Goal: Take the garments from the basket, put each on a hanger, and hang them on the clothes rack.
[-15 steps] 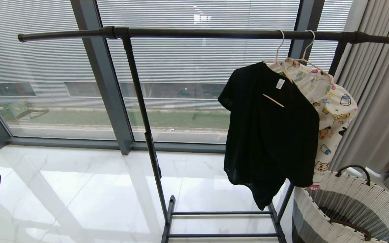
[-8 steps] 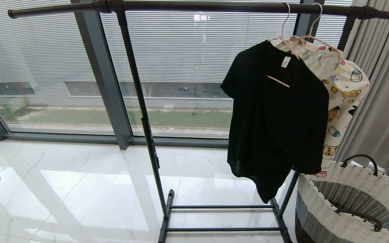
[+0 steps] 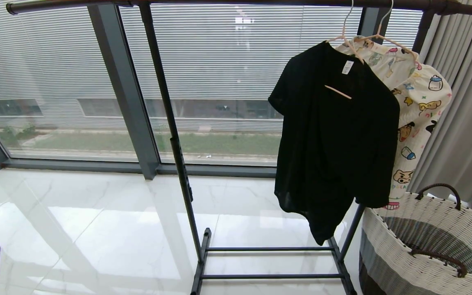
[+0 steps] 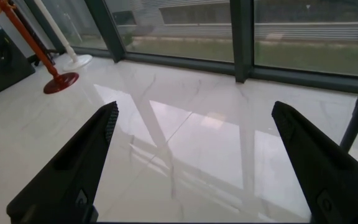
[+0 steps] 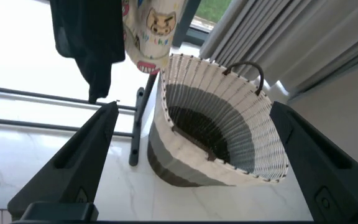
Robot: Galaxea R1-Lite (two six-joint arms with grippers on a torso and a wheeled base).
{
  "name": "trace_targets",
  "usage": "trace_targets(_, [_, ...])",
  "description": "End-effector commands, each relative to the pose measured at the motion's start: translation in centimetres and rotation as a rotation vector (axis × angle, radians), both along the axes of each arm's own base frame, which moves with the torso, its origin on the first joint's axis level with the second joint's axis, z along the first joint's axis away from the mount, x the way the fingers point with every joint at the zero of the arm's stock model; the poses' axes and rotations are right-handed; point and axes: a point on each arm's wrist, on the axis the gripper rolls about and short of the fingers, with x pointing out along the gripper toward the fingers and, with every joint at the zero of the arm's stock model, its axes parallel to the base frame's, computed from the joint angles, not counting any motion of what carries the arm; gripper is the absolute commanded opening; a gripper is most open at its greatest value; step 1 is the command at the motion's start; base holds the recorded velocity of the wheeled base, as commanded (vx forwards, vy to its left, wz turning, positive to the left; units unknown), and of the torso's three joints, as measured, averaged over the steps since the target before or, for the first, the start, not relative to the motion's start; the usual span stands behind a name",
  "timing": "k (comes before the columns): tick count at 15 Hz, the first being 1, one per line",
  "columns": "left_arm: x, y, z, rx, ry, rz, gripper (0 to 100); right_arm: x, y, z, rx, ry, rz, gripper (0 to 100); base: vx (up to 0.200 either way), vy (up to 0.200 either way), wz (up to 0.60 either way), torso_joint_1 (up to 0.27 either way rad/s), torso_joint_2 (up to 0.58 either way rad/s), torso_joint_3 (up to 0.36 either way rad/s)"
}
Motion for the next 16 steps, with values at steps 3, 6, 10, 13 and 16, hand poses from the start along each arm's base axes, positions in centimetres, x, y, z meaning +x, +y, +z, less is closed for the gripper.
trace_targets(3, [-4.9, -0.3, -2.1, -0.019, -0.069, 0.134, 100, -3.3, -0.2, -3.4, 0.064, -0.132, -0.043, 100, 0.0, 0.0, 0.0, 0.0, 0.0, 0.0])
trace_targets(6, [-7.9, -0.5, -5.2, -0.045, -0.064, 0.203, 100, -4.8, -0.2, -4.2, 0.107, -0.196, -0.039, 100, 0.0, 0.0, 0.0, 0.0, 0.0, 0.0])
trace_targets(10, [-8.0, -0.4, -5.3, -0.058, -0.083, 0.258, 100, -7.3, -0.3, -5.6, 0.107, -0.314, -0.026, 100, 0.0, 0.0, 0.0, 0.0, 0.0, 0.0])
trace_targets(13, [-8.0, -0.4, -5.3, -0.067, -0.091, 0.259, 100, -9.2, -0.4, -8.5, 0.052, -0.418, -0.009, 100, 0.0, 0.0, 0.0, 0.0, 0.0, 0.0])
trace_targets(16, [-8.0, -0.4, -5.3, -0.077, -0.1, 0.264, 100, -9.9, -0.6, -10.2, -0.035, -0.431, -0.156, 100, 0.0, 0.0, 0.0, 0.0, 0.0, 0.0])
